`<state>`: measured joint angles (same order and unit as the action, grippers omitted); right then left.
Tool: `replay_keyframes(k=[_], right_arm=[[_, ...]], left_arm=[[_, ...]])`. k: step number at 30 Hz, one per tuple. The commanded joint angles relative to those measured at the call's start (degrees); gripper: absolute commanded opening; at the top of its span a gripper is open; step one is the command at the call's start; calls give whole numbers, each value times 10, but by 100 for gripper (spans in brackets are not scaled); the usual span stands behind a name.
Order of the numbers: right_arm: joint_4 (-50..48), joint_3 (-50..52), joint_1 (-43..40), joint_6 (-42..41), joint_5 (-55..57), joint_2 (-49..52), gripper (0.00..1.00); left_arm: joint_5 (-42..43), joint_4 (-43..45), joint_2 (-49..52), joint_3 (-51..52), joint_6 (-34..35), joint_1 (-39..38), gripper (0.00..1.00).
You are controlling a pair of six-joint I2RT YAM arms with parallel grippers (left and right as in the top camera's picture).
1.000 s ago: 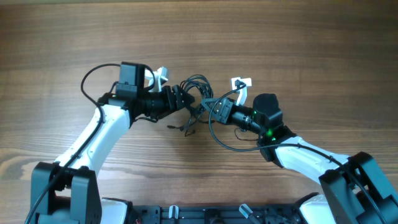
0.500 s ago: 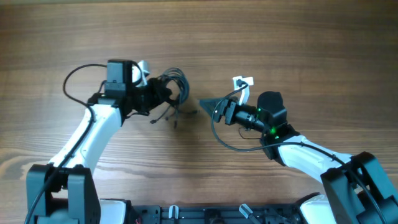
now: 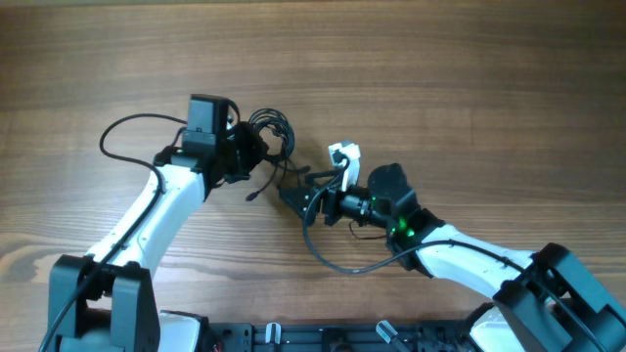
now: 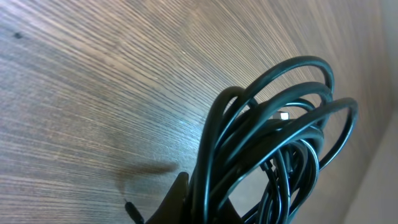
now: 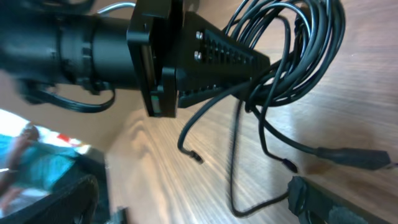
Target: Untangle cables
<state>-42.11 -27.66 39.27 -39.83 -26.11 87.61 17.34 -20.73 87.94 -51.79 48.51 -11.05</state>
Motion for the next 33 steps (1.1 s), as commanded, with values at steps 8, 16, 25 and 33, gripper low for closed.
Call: replay_keyframes(k=[8, 16, 25, 33], right_arm=[[145, -106, 67, 110, 238, -8, 95], [206, -110, 76, 67, 263, -8, 73], [211, -110, 89, 67, 312, 4, 67], [173, -110, 89, 68, 298, 14, 52]], left_arm=[[-106, 0, -10, 1, 135, -62, 4], [-104, -8, -22, 0, 176, -62, 4], [-92, -52, -108, 0, 199, -61, 4], [-21, -72, -118, 0, 214, -61, 4]])
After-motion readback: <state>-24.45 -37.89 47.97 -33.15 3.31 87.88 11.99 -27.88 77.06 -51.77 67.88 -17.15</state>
